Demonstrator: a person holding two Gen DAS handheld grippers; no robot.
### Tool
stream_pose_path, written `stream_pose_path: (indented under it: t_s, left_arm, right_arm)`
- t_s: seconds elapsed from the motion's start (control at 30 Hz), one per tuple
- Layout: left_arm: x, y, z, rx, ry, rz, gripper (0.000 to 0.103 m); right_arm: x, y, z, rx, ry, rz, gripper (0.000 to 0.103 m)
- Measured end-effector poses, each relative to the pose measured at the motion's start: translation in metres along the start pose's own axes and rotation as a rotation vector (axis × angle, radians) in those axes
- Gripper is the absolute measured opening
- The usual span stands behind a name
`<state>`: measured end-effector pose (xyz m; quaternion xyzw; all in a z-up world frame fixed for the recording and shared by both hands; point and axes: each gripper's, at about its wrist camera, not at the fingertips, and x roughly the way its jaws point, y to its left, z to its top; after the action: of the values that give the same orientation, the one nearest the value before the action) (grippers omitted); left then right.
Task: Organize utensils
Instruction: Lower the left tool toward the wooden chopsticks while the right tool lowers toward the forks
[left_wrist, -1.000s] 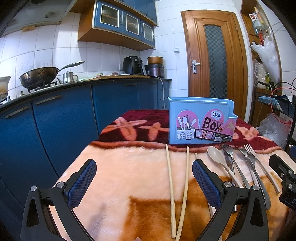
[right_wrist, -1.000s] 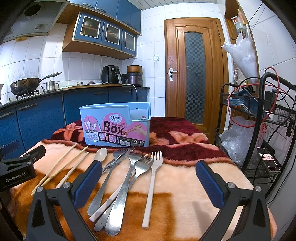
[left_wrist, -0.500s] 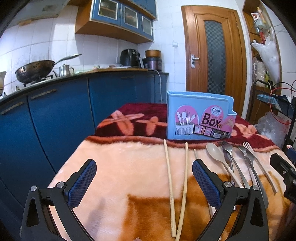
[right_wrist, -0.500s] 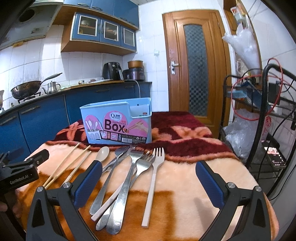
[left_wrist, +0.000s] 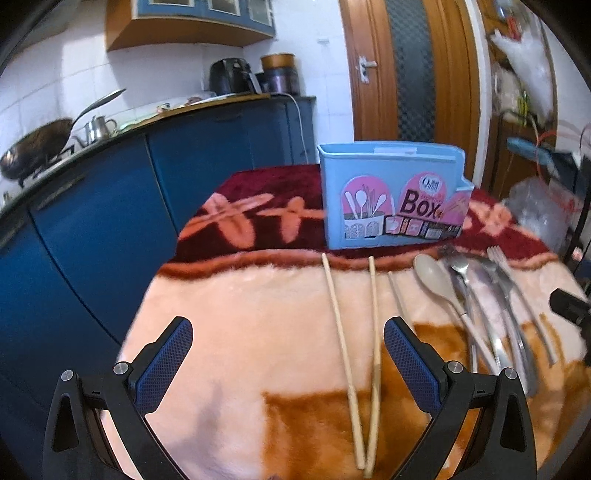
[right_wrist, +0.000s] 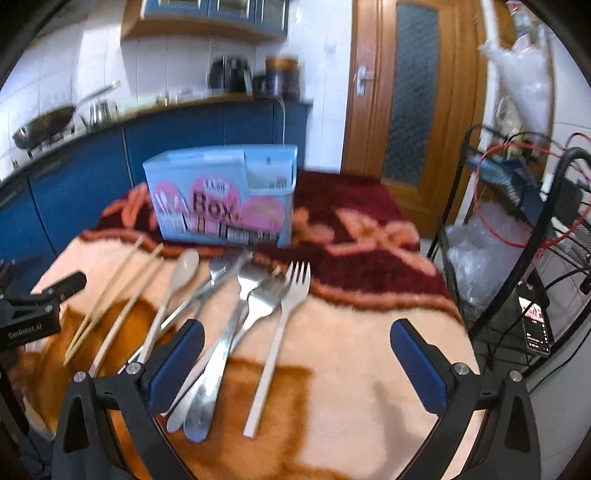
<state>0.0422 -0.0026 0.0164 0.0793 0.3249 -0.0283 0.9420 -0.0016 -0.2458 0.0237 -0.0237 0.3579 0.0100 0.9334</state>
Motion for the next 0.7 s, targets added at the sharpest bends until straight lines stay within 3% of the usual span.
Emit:
stream_pose_path:
  t_s: [0.17,0.37,0.53,0.6,0.67,0.7]
  left_arm:
    - [0.011,-0.002,0.015,0.043,0.092,-0.05,0.103]
    - [0.035,-0.002,0.024,0.032,0.229,-0.123,0.101]
    - [0.054,-0.003,0.027,0.031,0.334,-0.168,0.074]
    - [0.063,-0.001,0.026,0.012,0.393,-0.205,0.064]
    - [0.07,-0.001,0.025,-0.004,0.438,-0.242,0.052]
    - [0.072,-0.001,0.025,-0.01,0.452,-0.254,0.051]
  right_arm:
    - [0.013,-0.001,0.014,-0.048,0.123,0.028,0.094]
    - [0.038,-0.014,0.024,-0.012,0.295,0.102,0.073]
    - [0.051,-0.017,0.031,-0.028,0.373,0.12,0.053]
    - [0.057,-0.015,0.032,-0.047,0.414,0.135,0.038]
    - [0.063,-0.013,0.033,-0.053,0.453,0.154,0.033]
    - [0.065,-0.012,0.033,-0.056,0.467,0.161,0.031]
